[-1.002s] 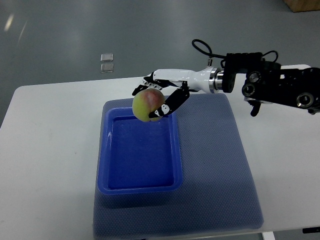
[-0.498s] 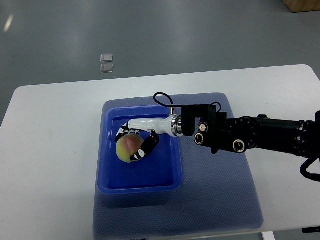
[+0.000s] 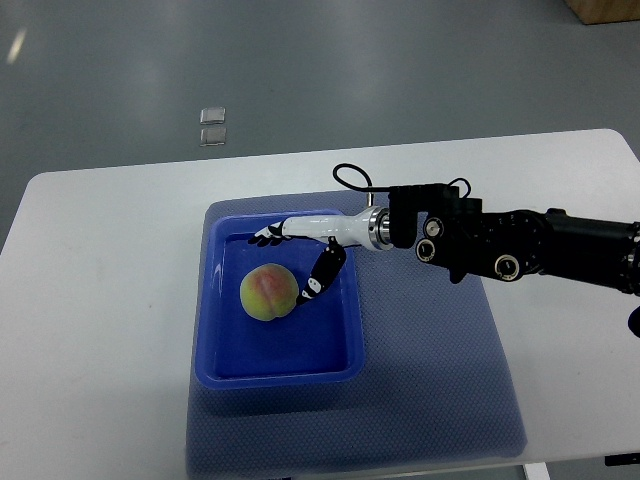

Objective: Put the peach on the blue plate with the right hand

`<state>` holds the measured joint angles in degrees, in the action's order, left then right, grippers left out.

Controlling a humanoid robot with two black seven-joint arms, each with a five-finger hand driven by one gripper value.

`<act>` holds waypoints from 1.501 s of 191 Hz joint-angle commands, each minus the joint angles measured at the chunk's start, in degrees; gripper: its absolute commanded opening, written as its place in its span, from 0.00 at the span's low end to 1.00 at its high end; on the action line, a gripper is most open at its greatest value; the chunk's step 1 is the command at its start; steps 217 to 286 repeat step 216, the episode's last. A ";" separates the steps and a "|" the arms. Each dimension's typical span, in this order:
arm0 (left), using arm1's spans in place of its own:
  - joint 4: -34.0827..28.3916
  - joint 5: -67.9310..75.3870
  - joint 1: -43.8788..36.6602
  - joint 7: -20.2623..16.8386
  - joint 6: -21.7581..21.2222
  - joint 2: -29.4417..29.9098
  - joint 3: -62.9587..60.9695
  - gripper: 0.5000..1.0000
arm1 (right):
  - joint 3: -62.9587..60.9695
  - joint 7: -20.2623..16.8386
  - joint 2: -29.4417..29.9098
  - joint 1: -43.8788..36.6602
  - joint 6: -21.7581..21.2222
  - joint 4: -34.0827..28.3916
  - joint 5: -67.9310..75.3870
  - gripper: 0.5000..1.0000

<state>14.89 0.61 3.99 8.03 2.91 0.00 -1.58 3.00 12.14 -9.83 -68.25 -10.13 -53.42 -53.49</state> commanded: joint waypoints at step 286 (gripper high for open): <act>0.58 0.10 -0.03 0.05 -0.27 0.00 0.00 1.00 | -63.91 2.97 3.33 28.96 -7.19 19.41 57.27 0.87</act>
